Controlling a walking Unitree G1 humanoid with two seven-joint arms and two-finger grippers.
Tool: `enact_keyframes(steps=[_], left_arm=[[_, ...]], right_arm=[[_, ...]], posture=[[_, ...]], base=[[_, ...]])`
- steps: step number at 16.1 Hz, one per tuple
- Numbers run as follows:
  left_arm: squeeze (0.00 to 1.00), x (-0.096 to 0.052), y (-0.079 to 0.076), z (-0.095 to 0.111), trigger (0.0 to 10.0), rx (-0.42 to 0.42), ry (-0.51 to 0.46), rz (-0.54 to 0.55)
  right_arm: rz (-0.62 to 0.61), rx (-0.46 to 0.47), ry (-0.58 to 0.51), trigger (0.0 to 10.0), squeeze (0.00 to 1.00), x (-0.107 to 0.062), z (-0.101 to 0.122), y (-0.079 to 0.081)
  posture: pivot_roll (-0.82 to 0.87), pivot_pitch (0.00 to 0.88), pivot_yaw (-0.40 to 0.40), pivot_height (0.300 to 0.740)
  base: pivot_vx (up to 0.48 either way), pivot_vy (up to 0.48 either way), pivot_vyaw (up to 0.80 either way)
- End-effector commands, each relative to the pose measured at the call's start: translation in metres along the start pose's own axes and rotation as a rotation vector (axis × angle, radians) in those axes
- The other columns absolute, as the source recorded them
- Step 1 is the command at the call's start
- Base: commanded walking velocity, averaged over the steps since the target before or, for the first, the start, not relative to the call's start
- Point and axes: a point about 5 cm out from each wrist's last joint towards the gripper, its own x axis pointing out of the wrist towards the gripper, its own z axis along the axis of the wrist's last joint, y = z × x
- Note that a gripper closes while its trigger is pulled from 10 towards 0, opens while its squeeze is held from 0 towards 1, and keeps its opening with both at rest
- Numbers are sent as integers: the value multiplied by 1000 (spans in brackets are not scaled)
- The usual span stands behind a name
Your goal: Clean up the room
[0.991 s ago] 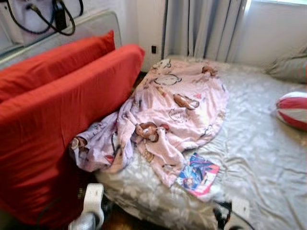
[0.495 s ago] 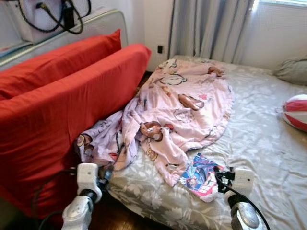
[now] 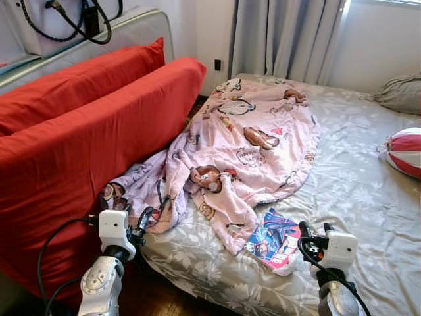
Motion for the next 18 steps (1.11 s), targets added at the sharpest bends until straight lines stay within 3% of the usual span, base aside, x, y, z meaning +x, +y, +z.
enact_keyframes(steps=[1, 9, 18], left_arm=[[0, -4, 1, -6, 10000, -13, 35, 2], [0, 5, -2, 2, 10000, -29, 23, -3], [0, 3, -4, -2, 10000, -31, 53, -24]], right_arm=[[-23, -17, 21, 10000, 0, -1, -1, -5], [-21, -44, 61, 10000, 0, 2, 0, -4], [-19, -39, 65, 10000, 0, 0, 0, -2]], posture=[[-40, 35, -5, 740], [-25, 23, -6, 655], [-26, 17, -7, 646]], base=[[0, 0, 0], [0, 0, 0], [0, 0, 0]])
